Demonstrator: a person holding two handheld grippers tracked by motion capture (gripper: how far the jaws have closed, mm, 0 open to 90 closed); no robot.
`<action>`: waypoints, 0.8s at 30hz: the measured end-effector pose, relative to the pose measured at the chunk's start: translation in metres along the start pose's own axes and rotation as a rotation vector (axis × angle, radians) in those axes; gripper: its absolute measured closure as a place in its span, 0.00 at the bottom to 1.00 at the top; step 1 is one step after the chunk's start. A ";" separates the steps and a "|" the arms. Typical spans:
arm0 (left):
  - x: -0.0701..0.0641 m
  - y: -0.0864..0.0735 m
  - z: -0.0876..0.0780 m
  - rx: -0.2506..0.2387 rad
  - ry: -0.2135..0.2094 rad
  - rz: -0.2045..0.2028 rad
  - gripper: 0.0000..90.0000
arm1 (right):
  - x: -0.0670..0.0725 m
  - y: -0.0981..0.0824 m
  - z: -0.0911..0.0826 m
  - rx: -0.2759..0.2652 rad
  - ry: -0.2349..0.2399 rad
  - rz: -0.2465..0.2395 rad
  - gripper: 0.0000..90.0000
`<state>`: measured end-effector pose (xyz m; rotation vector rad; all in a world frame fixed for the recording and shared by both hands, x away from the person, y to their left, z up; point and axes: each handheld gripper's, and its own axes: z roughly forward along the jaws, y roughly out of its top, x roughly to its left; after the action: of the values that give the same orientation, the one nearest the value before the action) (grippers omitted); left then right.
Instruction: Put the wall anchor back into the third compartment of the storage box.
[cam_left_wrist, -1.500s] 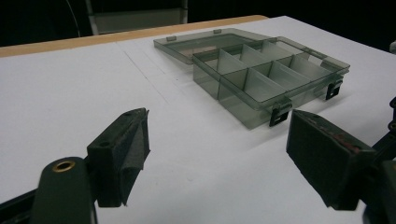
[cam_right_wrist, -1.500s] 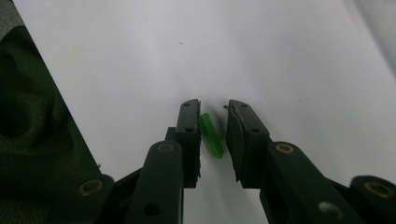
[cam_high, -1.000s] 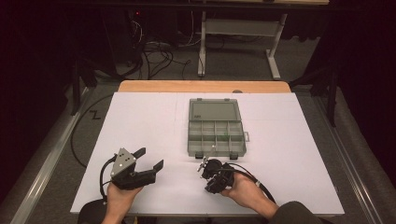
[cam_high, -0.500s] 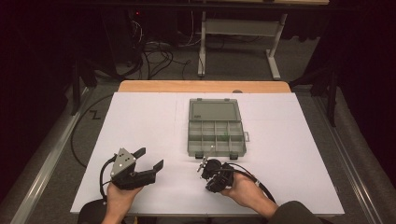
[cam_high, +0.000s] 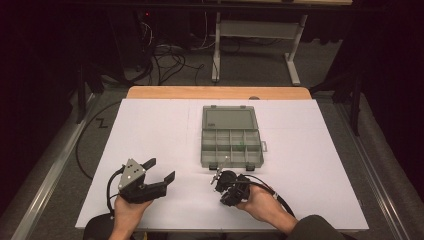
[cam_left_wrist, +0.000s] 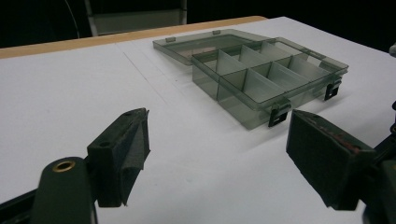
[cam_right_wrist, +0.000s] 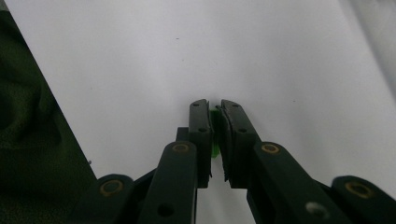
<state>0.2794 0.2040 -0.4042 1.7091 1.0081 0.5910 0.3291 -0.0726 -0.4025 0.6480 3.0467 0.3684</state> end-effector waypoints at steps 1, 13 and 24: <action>0.000 0.000 0.000 0.000 0.000 0.000 0.24 | 0.000 0.000 0.000 -0.002 -0.001 0.001 0.95; 0.000 0.000 0.000 0.003 0.000 0.001 0.24 | -0.007 -0.001 -0.013 -0.044 -0.002 0.021 0.96; 0.000 0.000 0.000 0.001 0.000 0.000 0.24 | -0.012 -0.001 -0.019 -0.061 0.001 0.039 0.96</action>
<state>0.2793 0.2046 -0.4040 1.7099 1.0083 0.5902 0.3390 -0.0832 -0.3849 0.7055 3.0141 0.4608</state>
